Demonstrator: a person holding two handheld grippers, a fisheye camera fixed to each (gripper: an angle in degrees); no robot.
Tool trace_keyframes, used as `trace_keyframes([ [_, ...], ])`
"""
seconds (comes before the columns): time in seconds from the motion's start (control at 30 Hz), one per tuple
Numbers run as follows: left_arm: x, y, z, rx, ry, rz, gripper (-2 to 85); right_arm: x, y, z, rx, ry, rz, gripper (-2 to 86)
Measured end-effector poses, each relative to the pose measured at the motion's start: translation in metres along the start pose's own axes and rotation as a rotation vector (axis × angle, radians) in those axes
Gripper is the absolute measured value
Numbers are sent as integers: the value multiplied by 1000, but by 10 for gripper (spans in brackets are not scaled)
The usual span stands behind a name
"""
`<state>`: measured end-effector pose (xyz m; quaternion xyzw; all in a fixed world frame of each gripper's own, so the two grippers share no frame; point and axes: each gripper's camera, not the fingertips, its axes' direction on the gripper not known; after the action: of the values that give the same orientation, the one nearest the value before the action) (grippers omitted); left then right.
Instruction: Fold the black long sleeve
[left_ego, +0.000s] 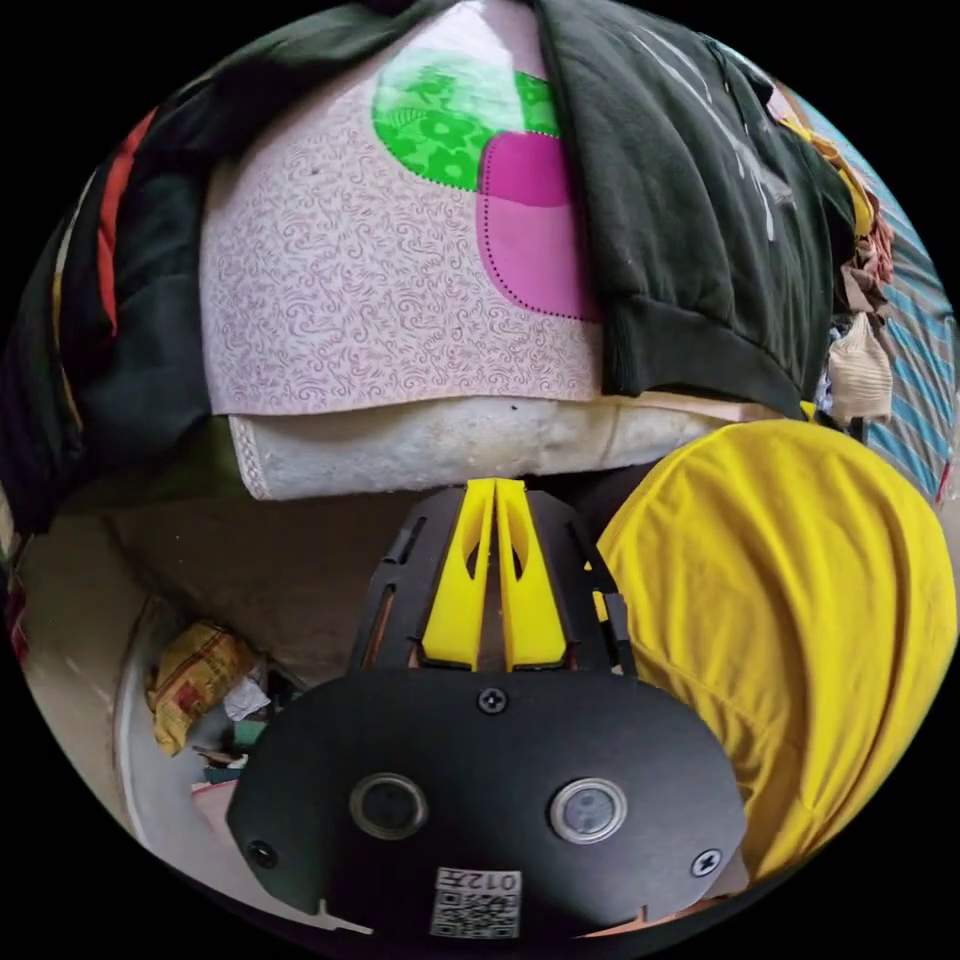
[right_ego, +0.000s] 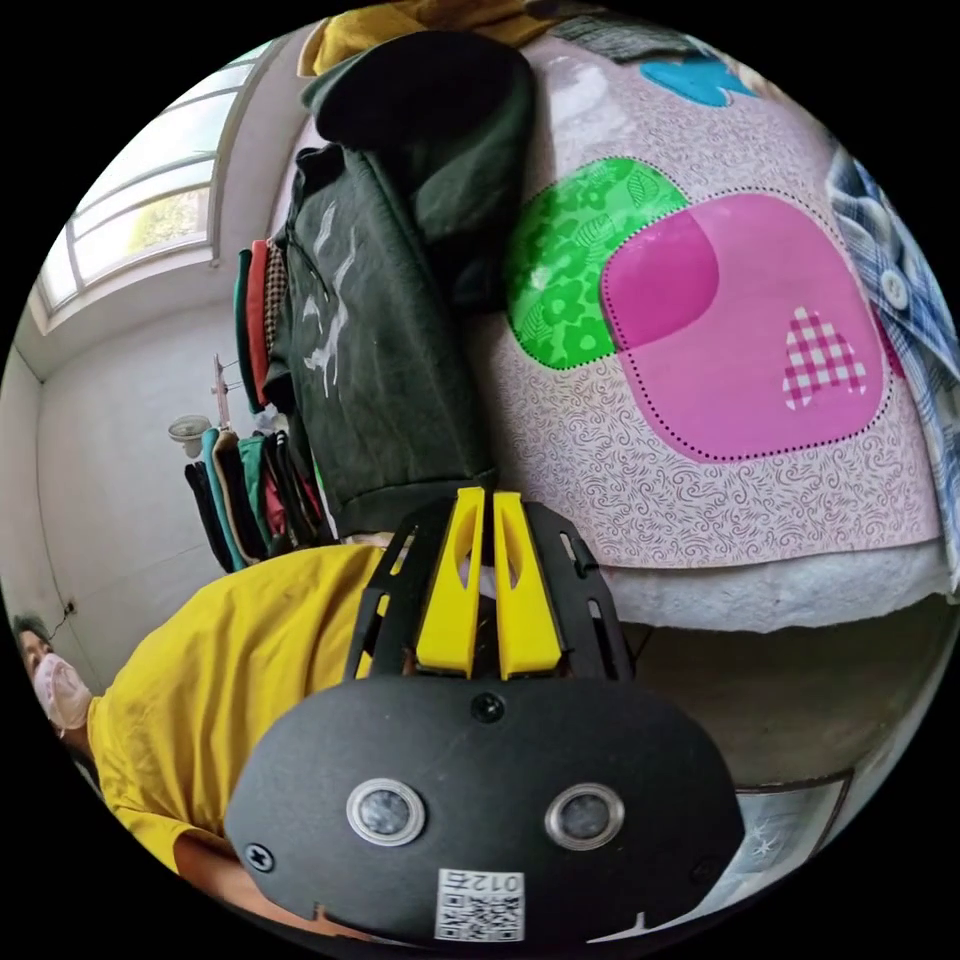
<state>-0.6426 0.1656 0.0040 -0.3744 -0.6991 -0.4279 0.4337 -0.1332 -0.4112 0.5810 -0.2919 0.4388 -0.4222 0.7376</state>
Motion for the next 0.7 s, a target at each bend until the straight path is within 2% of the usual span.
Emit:
trace_keyframes([
  [0.17,4,9,-46,326,120,-56,4,-5,-2,22,-46,151,9,52],
  [0.27,45,-4,-78,453,14,53,4,-20,0,8,22,337,6,40],
  [0.3,71,-15,-87,474,-72,125,5,-40,0,0,99,420,-51,30],
  [0.37,113,-37,-93,479,-194,240,5,-79,-6,-1,182,516,-167,18],
  [0.47,177,-86,-86,421,-326,393,6,-147,-38,37,183,610,-376,8],
  [0.6,230,-141,-60,314,-476,502,6,-209,-88,130,97,839,-564,1],
  [0.7,237,-160,-36,234,-600,510,6,-205,-115,193,-33,1063,-579,0],
])
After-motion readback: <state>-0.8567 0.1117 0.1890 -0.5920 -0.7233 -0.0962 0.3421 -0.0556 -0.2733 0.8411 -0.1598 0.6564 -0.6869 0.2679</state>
